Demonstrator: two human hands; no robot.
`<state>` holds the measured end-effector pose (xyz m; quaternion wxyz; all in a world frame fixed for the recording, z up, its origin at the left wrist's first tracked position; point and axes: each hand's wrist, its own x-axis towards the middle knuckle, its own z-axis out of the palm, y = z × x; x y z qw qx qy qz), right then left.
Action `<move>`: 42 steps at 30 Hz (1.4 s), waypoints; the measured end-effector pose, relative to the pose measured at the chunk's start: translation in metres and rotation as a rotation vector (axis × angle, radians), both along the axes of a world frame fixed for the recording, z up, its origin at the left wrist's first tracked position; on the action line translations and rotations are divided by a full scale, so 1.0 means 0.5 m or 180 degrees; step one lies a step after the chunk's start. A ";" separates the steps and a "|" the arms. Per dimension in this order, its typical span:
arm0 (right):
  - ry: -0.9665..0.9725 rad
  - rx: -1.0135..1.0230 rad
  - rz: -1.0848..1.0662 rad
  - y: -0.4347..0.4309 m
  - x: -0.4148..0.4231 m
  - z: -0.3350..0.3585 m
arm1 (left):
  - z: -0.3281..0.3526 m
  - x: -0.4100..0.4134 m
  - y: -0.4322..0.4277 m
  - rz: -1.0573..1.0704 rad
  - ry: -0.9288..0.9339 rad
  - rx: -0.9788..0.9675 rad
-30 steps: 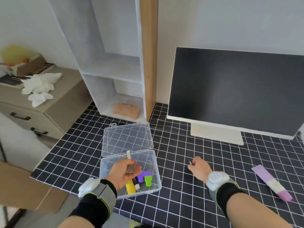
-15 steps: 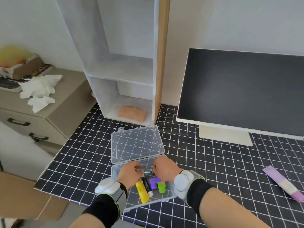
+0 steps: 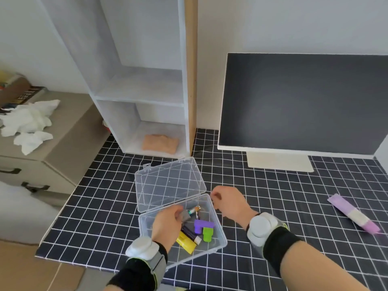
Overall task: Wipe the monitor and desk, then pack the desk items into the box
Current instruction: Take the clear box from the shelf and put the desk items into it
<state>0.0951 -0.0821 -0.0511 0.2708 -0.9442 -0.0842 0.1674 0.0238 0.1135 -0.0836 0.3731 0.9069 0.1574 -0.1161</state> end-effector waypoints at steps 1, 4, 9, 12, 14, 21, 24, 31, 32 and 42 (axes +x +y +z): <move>-0.0092 0.0076 -0.0174 -0.017 0.006 -0.002 | 0.002 0.002 0.000 0.0048 -0.0038 -0.0064; -0.0235 0.0239 -0.0646 -0.127 0.011 -0.010 | 0.030 0.002 -0.059 0.0130 -0.0287 -0.0093; -0.0270 -0.0205 -0.1437 -0.331 0.010 -0.049 | 0.068 0.023 -0.152 0.0168 -0.0647 -0.0214; -0.0130 -0.0985 -0.1629 -0.467 -0.009 -0.065 | 0.075 0.033 -0.217 0.0036 -0.0638 -0.0256; 0.0041 -0.1358 -0.1728 -0.555 -0.028 -0.071 | 0.079 0.036 -0.265 0.0075 -0.0615 -0.0325; 0.0542 -0.2000 -0.2078 -0.694 -0.040 -0.093 | 0.087 0.029 -0.354 0.0170 -0.0527 -0.0344; 0.0461 -0.2307 -0.1898 -0.723 -0.055 -0.108 | 0.089 0.017 -0.376 0.0297 -0.0510 -0.0387; 0.0408 -0.1574 -0.1766 -0.729 -0.047 -0.114 | 0.091 -0.003 -0.388 0.0433 -0.0417 -0.0549; 0.0371 -0.1285 -0.1711 -0.717 -0.038 -0.109 | 0.094 -0.005 -0.385 0.0459 -0.0411 -0.0656; -0.0318 -0.0124 0.1078 -0.300 0.008 0.049 | 0.134 -0.005 -0.276 0.1797 0.0561 -0.2779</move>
